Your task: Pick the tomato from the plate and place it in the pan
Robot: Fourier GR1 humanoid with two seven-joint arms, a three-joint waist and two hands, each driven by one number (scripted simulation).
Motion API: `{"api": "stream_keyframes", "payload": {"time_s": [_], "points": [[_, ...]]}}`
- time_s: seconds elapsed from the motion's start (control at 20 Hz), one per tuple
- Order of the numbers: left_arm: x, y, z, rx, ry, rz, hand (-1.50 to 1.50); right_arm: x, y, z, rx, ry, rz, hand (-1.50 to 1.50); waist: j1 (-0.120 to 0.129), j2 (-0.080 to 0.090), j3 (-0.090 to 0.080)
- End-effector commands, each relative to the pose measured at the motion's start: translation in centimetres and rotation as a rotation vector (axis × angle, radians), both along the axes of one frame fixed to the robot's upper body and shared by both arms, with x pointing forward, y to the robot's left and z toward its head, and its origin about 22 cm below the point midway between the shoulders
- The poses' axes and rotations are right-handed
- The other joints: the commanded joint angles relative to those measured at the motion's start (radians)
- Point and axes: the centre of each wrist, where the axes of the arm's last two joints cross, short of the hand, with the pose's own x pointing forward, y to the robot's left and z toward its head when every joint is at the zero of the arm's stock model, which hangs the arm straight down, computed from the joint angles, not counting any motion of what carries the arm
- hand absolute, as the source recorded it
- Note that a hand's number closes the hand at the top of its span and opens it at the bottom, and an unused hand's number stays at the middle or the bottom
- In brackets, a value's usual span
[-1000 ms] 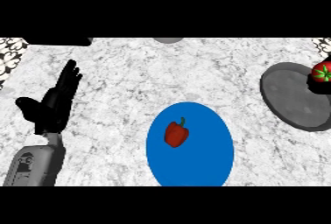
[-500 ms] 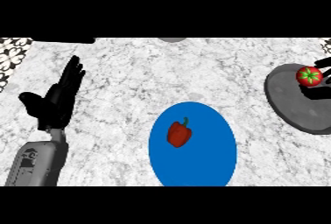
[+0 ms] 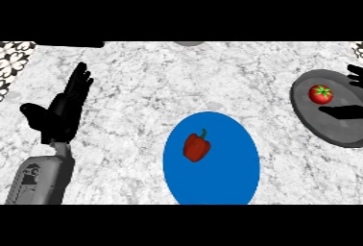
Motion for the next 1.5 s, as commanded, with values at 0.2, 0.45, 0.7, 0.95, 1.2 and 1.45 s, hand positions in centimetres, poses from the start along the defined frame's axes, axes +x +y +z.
{"api": "stream_keyframes", "payload": {"time_s": [0.2,0.45,0.7,0.95,1.2,1.45], "points": [[-0.7,2.3,-0.1,0.003,0.020,0.022,0.00,-1.6,-2.2,-0.1,0.219,-0.275,-0.059,-1.50,-0.027,-0.015,-0.003],[-1.0,1.1,-0.6,-0.005,0.022,0.050,0.00,-5.7,-6.3,-0.4,0.386,-0.275,0.055,-1.50,-0.051,-0.023,-0.004],[-3.1,2.8,-1.6,-0.009,0.024,0.067,0.00,-11.6,-10.7,-0.6,0.448,-0.287,0.134,-1.50,-0.068,-0.033,-0.007],[-1.3,1.9,-0.3,0.011,0.031,0.076,0.00,-14.4,-12.8,1.0,0.431,-0.279,0.186,-1.50,-0.089,-0.037,-0.010],[-1.8,3.7,-0.9,-0.010,0.034,0.087,0.00,-17.5,-13.6,1.0,0.448,-0.277,0.179,-1.50,-0.092,-0.037,-0.011],[-2.4,2.5,-1.3,0.019,0.040,0.081,0.00,-19.7,-13.3,2.4,0.376,-0.238,0.188,-1.50,-0.086,-0.036,-0.010]]}}
